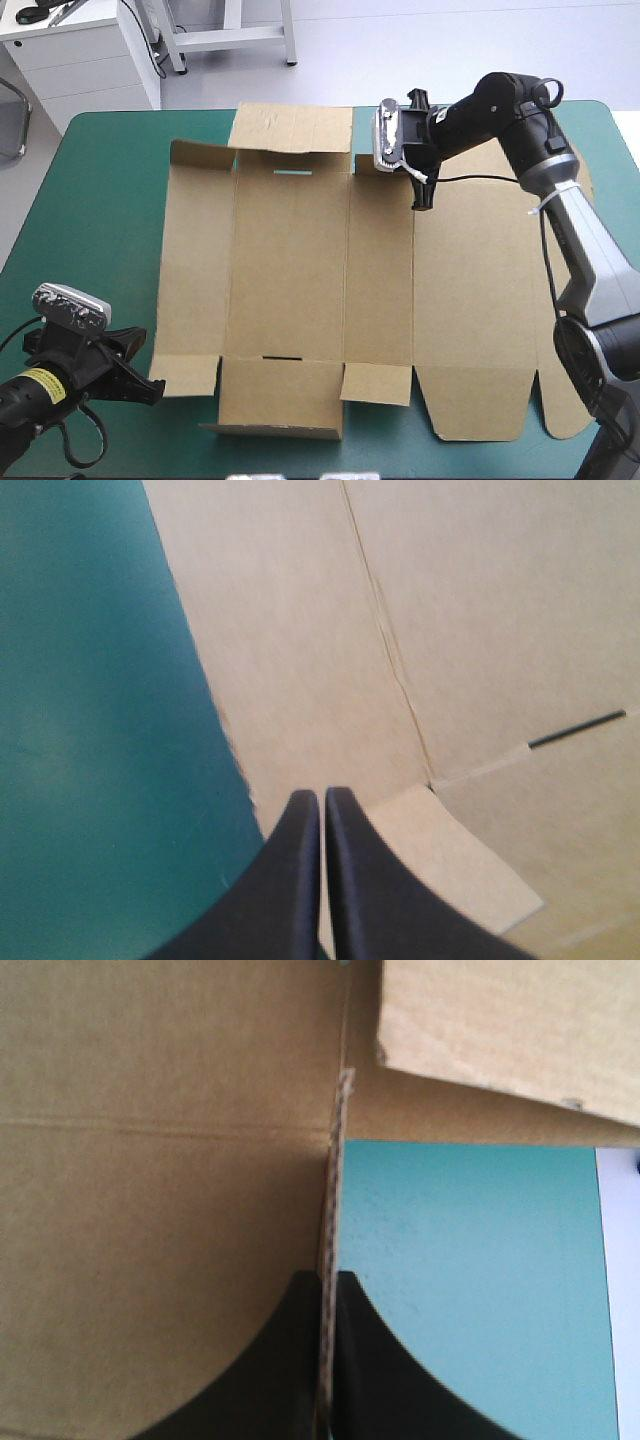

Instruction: Fold the box

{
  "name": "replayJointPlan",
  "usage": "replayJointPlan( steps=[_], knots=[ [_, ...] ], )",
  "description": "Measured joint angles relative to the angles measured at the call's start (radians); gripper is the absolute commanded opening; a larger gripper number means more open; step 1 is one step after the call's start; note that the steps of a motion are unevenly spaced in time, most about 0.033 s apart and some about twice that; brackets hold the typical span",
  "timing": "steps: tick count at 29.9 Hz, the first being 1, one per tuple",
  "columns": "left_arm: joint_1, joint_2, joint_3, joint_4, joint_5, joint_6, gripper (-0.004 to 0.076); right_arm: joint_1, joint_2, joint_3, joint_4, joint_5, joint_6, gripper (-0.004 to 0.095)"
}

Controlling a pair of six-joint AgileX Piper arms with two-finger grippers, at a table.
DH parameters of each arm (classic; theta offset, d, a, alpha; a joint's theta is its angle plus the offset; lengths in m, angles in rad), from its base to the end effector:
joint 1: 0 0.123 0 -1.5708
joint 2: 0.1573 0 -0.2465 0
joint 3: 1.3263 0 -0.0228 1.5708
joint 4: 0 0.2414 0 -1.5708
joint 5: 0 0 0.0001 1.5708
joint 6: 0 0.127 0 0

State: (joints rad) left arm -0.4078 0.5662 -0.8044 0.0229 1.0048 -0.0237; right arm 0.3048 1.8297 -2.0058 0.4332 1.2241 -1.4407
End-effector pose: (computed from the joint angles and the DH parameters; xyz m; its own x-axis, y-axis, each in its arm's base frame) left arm 0.1253 -0.0515 0.3051 -0.5811 0.2386 -0.7781 0.3761 0.9266 0.0033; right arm 0.3633 0.1669 0.3398 0.2654 -0.8405 -0.4723 -0.8743 -0.0034 -0.4854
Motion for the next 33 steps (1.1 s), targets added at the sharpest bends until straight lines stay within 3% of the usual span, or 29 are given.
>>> replayJointPlan(
  steps=[12, 16, 21, 23, 28, 33],
  knots=[
    [0.000, 0.000, 0.000, -0.001, -0.009, 0.000, -0.0008, 0.086, 0.138, -0.002, -0.079, -0.022, -0.016, 0.0017],
    [0.000, 0.000, 0.000, -0.001, -0.009, 0.000, -0.0008, 0.086, 0.160, -0.002, -0.080, -0.030, 0.033, 0.0207],
    [0.000, 0.000, 0.000, -0.001, -0.009, 0.000, -0.0008, 0.086, 0.161, -0.003, -0.080, -0.068, 0.135, 0.0592],
    [0.000, 0.000, 0.000, -0.001, -0.009, 0.000, -0.0008, 0.086, 0.161, -0.003, -0.080, -0.093, 0.160, 0.0653],
    [0.000, 0.000, 0.000, -0.001, -0.009, 0.000, -0.0008, 0.086, 0.161, -0.003, -0.083, -0.129, 0.267, 0.0588],
    [0.000, 0.000, 0.000, -0.001, -0.009, 0.000, -0.0008, 0.086, 0.157, -0.006, -0.157, -0.132, 0.473, 0.0319]
  ],
)
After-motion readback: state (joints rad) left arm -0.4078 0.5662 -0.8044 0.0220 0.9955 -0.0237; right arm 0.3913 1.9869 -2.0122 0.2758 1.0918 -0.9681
